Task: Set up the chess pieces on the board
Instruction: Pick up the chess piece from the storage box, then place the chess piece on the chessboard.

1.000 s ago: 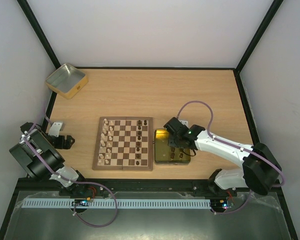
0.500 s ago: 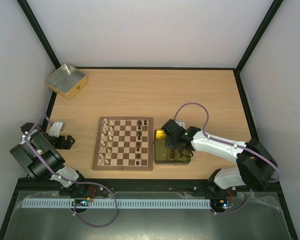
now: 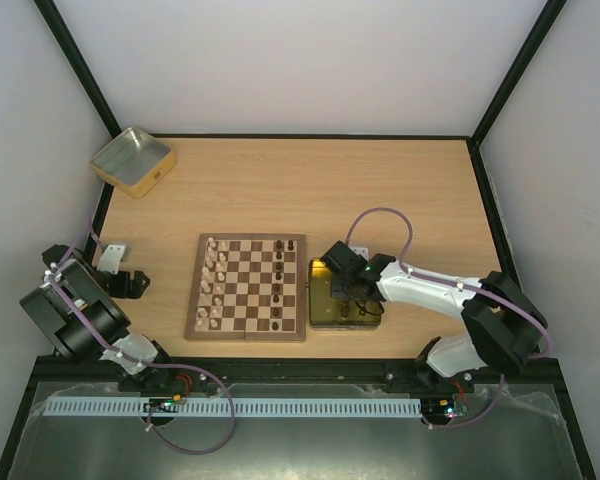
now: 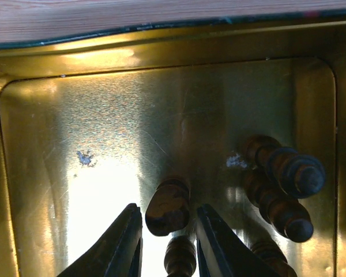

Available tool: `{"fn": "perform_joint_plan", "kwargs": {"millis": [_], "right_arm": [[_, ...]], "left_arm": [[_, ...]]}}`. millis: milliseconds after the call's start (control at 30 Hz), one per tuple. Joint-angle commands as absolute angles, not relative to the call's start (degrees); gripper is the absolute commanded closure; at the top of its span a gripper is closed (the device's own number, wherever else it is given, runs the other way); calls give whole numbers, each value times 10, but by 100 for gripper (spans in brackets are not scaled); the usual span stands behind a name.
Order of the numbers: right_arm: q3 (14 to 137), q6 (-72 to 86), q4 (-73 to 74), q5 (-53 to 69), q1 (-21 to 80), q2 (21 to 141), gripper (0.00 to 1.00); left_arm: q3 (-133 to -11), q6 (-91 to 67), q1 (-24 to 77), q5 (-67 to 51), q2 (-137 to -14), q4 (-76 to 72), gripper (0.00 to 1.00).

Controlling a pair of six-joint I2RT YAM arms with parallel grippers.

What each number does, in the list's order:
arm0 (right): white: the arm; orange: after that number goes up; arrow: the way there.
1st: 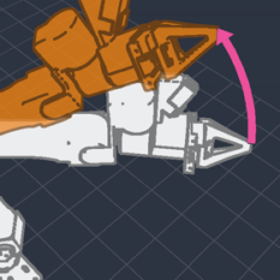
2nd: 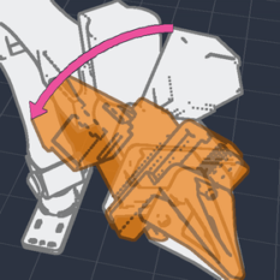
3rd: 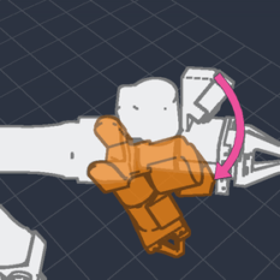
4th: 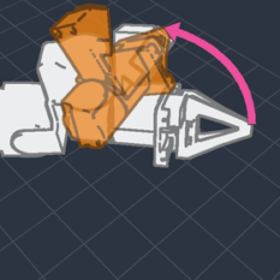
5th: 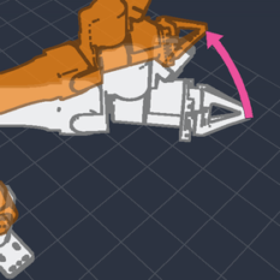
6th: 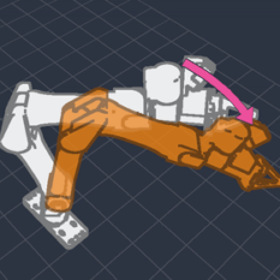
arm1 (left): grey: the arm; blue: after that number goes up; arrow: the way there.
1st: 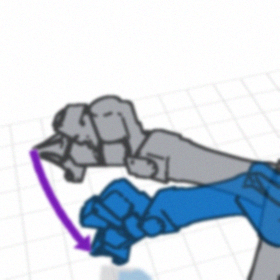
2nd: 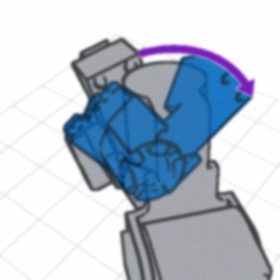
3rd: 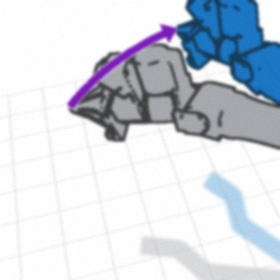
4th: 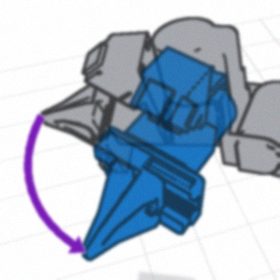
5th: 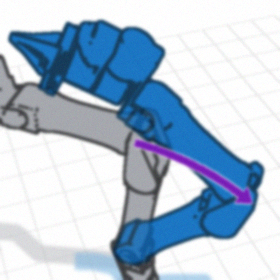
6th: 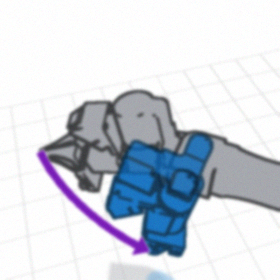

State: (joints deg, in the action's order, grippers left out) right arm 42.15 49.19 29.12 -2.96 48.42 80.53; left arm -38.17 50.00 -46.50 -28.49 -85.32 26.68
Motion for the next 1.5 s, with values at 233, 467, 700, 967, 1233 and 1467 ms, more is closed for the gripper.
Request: {"fn": "perform_joint_plan", "kwargs": {"millis": [233,467,700,967,1233,1467], "right_arm": [[436,482,282,-54,480,821,83],[462,475,308,-64,480,819,87],[494,470,334,-67,482,809,88],[578,471,366,-71,512,833,88],[706,452,388,-73,542,927,88],[777,430,391,-56,543,1016,88]], "left_arm": [[-352,481,-465,-231,-874,337,1],[-354,482,-464,-231,-872,341,1],[-356,483,-462,-231,-871,344,1],[-355,481,-461,-232,-871,342,1],[-352,483,-462,-234,-874,337,1],[-351,486,-463,-238,-882,331,1]]}}
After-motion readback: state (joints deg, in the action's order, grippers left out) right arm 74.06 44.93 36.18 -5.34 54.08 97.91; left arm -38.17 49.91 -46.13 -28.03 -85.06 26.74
